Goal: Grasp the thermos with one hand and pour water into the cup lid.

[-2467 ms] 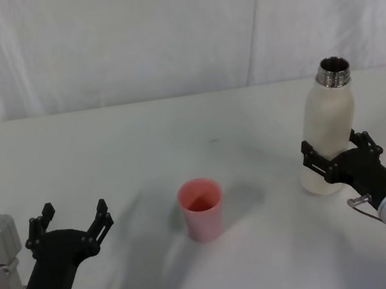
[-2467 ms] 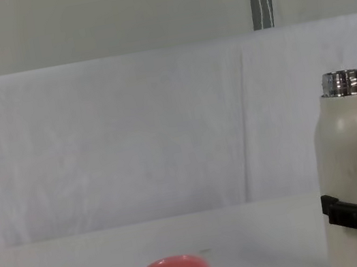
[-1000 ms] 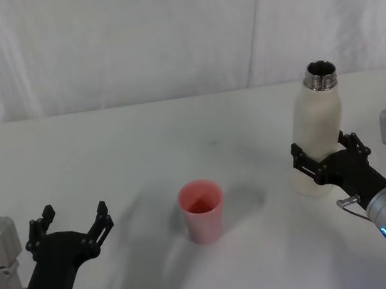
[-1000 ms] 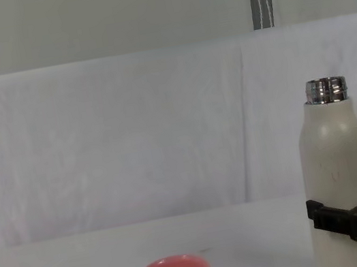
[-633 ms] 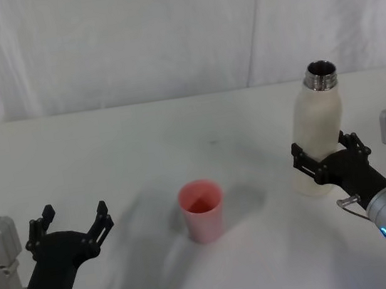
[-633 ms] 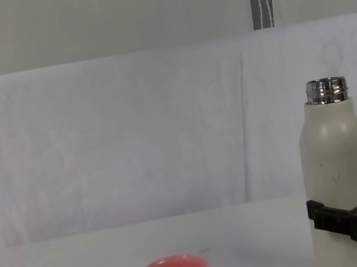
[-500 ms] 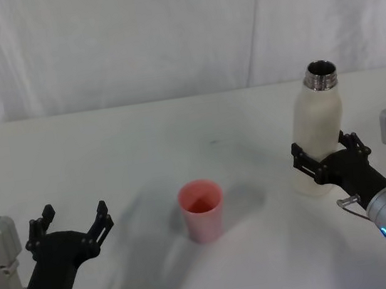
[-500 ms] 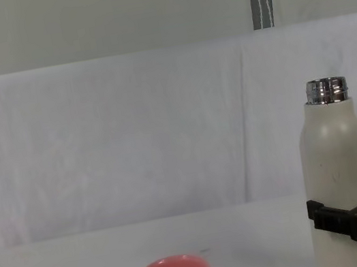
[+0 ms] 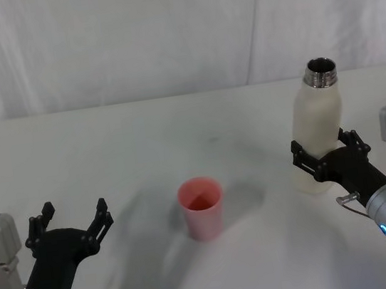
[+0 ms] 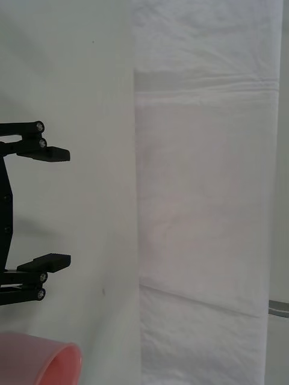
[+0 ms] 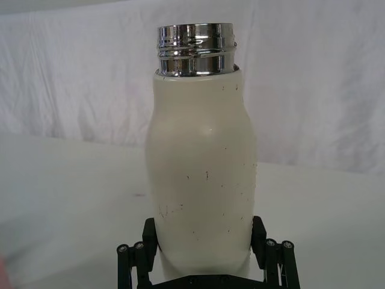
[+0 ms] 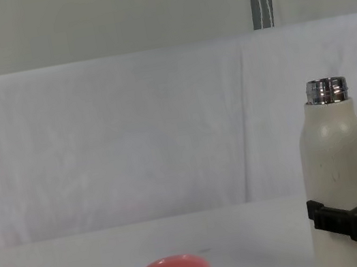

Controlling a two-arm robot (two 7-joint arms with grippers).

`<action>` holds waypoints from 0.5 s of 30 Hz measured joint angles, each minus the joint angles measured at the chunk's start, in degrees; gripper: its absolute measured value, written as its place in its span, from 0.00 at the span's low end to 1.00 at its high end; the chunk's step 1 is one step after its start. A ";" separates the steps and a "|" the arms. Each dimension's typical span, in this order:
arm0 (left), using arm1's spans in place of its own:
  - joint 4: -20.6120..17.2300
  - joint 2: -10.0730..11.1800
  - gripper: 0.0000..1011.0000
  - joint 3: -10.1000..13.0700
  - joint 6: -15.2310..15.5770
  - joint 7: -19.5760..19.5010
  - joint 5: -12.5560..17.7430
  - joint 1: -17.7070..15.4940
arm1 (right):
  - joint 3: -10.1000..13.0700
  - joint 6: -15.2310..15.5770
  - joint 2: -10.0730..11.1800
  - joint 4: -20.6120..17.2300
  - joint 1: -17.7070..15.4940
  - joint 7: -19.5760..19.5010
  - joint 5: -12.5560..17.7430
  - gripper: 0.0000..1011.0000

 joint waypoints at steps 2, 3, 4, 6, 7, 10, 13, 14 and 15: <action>0.00 0.00 0.99 0.00 0.00 0.00 0.00 0.00 | 0.00 0.01 0.00 0.00 0.00 0.00 0.00 0.94; 0.00 0.00 0.99 0.00 0.00 0.00 0.00 0.00 | 0.00 0.01 0.00 0.00 0.00 0.00 0.00 0.94; 0.01 0.00 0.99 0.00 0.00 0.00 0.00 0.00 | 0.00 -0.01 -0.01 0.00 0.00 0.00 0.01 0.95; 0.00 0.00 0.99 0.00 0.00 0.00 0.00 0.00 | 0.01 -0.01 0.00 0.00 0.00 0.00 0.01 0.99; 0.00 0.00 0.99 0.00 0.00 0.00 0.00 0.00 | 0.01 -0.01 0.00 -0.01 0.01 0.00 0.01 0.99; 0.00 0.00 0.99 0.00 0.00 0.00 0.00 0.00 | 0.01 0.00 0.00 0.00 0.00 0.00 0.01 0.99; 0.00 0.00 0.99 0.00 0.00 0.00 0.00 0.00 | 0.00 0.01 -0.01 0.00 0.01 0.00 0.01 0.99; 0.00 0.00 0.99 0.00 0.00 0.00 0.00 0.00 | 0.00 0.01 -0.01 0.00 0.01 0.00 0.01 0.99; 0.00 0.00 0.99 0.00 0.00 0.00 0.00 0.00 | 0.00 0.01 0.00 0.00 0.00 0.00 0.01 0.99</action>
